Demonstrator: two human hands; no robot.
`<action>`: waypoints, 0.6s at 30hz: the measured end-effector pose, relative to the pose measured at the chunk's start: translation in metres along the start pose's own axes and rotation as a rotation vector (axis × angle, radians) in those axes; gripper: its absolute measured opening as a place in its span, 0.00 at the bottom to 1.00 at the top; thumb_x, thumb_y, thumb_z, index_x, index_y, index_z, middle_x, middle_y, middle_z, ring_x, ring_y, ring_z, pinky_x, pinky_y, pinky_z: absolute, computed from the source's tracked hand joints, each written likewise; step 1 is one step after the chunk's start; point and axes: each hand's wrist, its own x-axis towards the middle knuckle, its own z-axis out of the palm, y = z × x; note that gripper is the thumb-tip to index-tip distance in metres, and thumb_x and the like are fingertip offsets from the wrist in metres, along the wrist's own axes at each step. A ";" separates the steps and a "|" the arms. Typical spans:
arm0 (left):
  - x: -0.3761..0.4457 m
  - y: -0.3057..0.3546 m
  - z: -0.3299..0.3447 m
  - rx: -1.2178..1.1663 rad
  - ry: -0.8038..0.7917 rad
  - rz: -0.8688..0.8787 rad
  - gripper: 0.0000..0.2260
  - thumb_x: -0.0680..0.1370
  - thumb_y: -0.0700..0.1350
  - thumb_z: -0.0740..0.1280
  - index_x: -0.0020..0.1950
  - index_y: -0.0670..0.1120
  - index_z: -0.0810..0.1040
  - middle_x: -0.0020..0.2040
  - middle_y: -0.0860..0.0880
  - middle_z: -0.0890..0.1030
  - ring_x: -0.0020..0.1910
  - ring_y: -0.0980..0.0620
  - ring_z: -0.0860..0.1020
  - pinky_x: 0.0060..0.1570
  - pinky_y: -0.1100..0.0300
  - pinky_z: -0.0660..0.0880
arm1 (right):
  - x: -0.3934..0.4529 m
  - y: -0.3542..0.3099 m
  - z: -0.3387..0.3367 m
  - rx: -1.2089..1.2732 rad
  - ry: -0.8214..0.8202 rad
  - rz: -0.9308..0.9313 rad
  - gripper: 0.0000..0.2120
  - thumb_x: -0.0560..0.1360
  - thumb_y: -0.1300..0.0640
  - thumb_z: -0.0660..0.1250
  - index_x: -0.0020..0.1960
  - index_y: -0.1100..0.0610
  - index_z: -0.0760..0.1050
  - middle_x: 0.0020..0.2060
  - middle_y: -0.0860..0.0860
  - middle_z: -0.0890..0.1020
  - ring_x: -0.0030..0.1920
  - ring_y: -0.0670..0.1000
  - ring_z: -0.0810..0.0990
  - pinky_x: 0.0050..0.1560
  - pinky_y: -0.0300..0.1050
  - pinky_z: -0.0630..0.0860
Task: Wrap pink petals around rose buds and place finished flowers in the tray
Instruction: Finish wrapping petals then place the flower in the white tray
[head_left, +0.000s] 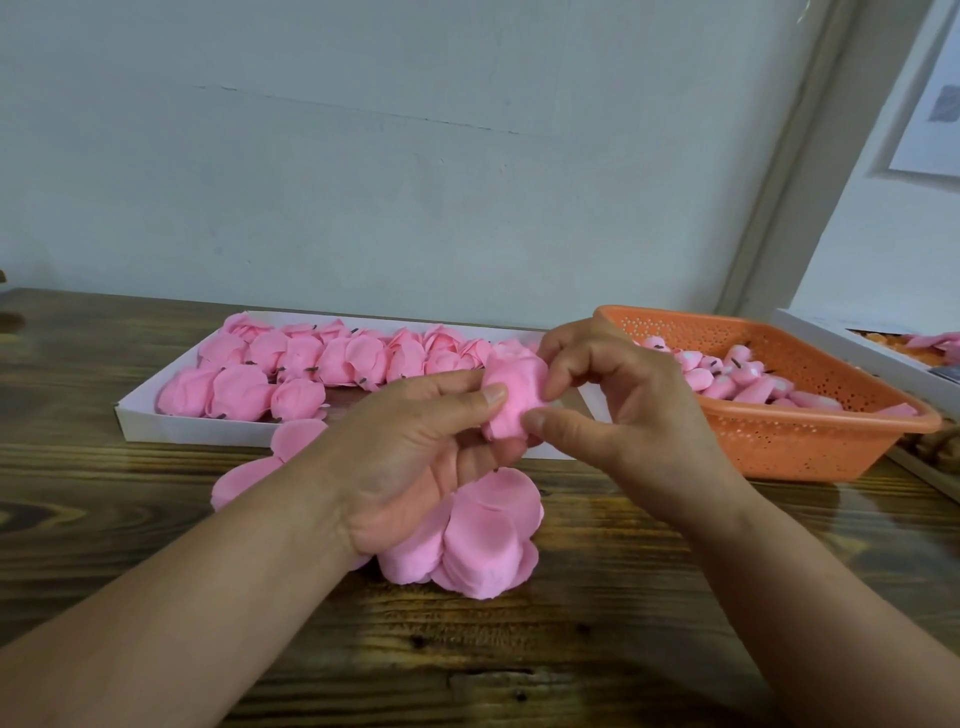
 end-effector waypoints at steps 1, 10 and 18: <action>0.000 0.000 0.000 0.007 -0.004 0.003 0.09 0.68 0.38 0.66 0.43 0.39 0.86 0.42 0.42 0.85 0.41 0.50 0.84 0.36 0.65 0.80 | 0.000 0.000 0.000 0.008 0.005 0.001 0.10 0.63 0.63 0.75 0.37 0.56 0.74 0.43 0.51 0.77 0.47 0.54 0.76 0.51 0.53 0.72; 0.001 0.001 -0.004 0.009 -0.036 0.002 0.09 0.68 0.39 0.67 0.43 0.40 0.86 0.43 0.42 0.84 0.43 0.49 0.84 0.37 0.63 0.80 | 0.000 -0.001 0.001 -0.021 0.040 0.045 0.14 0.64 0.65 0.77 0.43 0.56 0.73 0.41 0.50 0.78 0.44 0.54 0.75 0.51 0.53 0.73; 0.001 0.001 -0.003 0.030 -0.032 0.034 0.11 0.68 0.39 0.67 0.48 0.42 0.85 0.44 0.44 0.85 0.42 0.51 0.84 0.38 0.63 0.80 | -0.001 -0.003 0.002 -0.059 0.037 -0.008 0.11 0.64 0.58 0.75 0.40 0.55 0.73 0.40 0.49 0.77 0.44 0.52 0.75 0.49 0.48 0.73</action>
